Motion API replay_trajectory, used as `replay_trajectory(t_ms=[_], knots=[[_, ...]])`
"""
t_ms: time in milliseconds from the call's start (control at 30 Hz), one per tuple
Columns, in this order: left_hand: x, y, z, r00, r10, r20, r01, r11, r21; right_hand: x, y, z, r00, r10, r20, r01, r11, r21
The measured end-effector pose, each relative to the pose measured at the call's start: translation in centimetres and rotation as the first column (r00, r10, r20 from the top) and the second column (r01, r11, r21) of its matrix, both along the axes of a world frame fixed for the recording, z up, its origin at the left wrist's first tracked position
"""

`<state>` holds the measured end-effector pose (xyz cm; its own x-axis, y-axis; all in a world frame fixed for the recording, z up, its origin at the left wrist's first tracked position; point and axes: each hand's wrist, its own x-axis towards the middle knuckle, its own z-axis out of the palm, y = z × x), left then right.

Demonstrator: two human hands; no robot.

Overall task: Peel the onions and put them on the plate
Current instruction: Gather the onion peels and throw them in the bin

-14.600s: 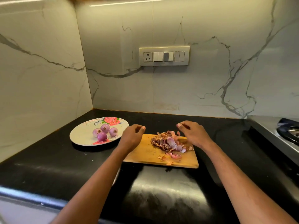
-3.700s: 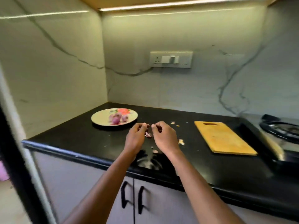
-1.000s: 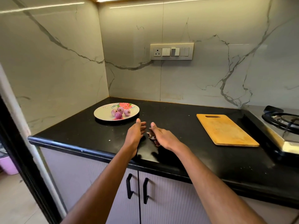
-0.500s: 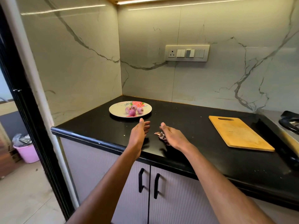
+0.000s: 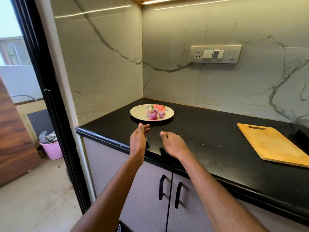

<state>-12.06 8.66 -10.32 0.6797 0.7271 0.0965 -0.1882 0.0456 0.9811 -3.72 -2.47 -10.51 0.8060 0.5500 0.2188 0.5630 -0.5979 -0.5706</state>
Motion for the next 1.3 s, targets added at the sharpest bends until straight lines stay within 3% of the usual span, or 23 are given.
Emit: replay_trajectory(t_ms=[200,367,467,733,900,1000,1100,1167,1300], knots=[[-1.5,2.2,-0.2,0.996,0.044,0.071,-0.043,0.999,-0.021,-1.6,3.5,1.0,0.995,0.050,-0.084,-0.047,0.998,0.037],[-3.3,2.8,-1.4,0.967,0.176,0.186,-0.154,0.980,-0.125,0.3,3.4,1.1,0.920,0.112,-0.376,0.015,0.948,0.319],[-3.4,2.6,-1.8,0.960,0.180,0.217,-0.147,0.976,-0.159,0.9,3.4,0.7,0.897,0.136,-0.420,0.039,0.923,0.383],[-3.5,2.9,-1.8,0.941,0.218,0.260,-0.163,0.962,-0.218,-0.2,3.5,1.1,0.945,0.108,-0.310,-0.020,0.962,0.273],[-3.3,2.8,-2.1,0.956,0.163,0.245,-0.134,0.982,-0.131,-1.2,1.8,1.0,0.988,0.149,-0.042,-0.152,0.986,-0.062],[-3.4,3.0,-2.6,0.943,0.223,0.246,-0.197,0.973,-0.123,-1.5,1.9,0.3,0.980,0.196,0.021,-0.189,0.966,-0.178],[-4.3,2.5,-3.9,0.889,0.385,0.248,-0.334,0.915,-0.224,-1.8,2.3,-0.1,0.982,0.190,0.014,-0.185,0.967,-0.175],[-5.0,2.1,-5.0,0.828,0.504,0.248,-0.387,0.832,-0.399,-2.2,2.7,-0.2,0.980,0.197,0.009,-0.193,0.969,-0.153],[-4.8,1.1,-6.3,0.758,0.606,0.241,-0.198,0.566,-0.800,-3.0,3.6,0.2,0.978,0.208,-0.012,-0.209,0.975,-0.074]])
